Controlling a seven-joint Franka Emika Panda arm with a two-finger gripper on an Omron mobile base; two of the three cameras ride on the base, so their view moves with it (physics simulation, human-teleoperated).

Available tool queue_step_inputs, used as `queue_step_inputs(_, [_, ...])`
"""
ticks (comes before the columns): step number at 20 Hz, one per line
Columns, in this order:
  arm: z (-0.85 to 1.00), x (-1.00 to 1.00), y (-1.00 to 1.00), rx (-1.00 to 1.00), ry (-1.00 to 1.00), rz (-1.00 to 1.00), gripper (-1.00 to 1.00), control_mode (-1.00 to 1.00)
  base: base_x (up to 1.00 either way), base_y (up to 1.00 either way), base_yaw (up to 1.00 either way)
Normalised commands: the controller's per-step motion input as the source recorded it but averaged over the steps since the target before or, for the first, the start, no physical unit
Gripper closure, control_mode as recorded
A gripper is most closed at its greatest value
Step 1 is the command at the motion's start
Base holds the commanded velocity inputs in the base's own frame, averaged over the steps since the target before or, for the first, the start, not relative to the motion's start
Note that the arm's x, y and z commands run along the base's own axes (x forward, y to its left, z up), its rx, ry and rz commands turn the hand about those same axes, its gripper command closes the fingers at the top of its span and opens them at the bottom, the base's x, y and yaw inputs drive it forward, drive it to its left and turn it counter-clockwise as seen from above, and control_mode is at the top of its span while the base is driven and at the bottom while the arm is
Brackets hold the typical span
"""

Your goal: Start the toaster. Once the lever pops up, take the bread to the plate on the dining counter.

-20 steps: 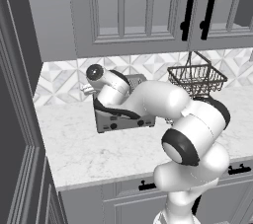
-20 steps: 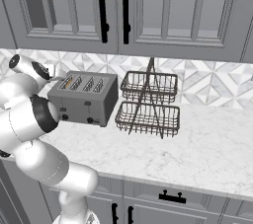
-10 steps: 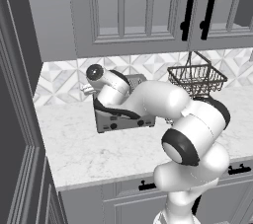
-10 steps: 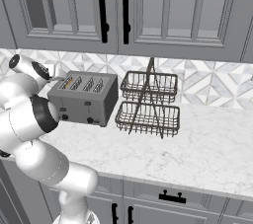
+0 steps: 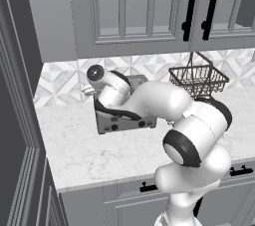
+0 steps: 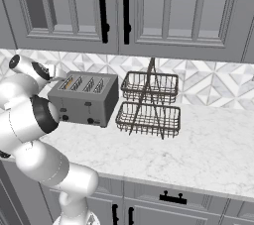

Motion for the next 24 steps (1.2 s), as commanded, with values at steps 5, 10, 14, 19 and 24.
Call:
queue_step_inputs(5, [0.0,0.0,0.0,0.0,0.0,0.0,-1.0,-1.0,0.0,0.0,0.0])
queue_step_inputs(10, [0.0,0.0,0.0,0.0,0.0,0.0,-1.0,-1.0,0.0,0.0,0.0])
queue_step_inputs(14, [0.0,0.0,0.0,0.0,0.0,0.0,-1.0,-1.0,0.0,0.0,0.0])
queue_step_inputs(19, [0.0,0.0,0.0,0.0,0.0,0.0,-1.0,-1.0,0.0,0.0,0.0])
queue_step_inputs(24, [0.0,0.0,0.0,0.0,0.0,0.0,-1.0,-1.0,0.0,0.0,0.0])
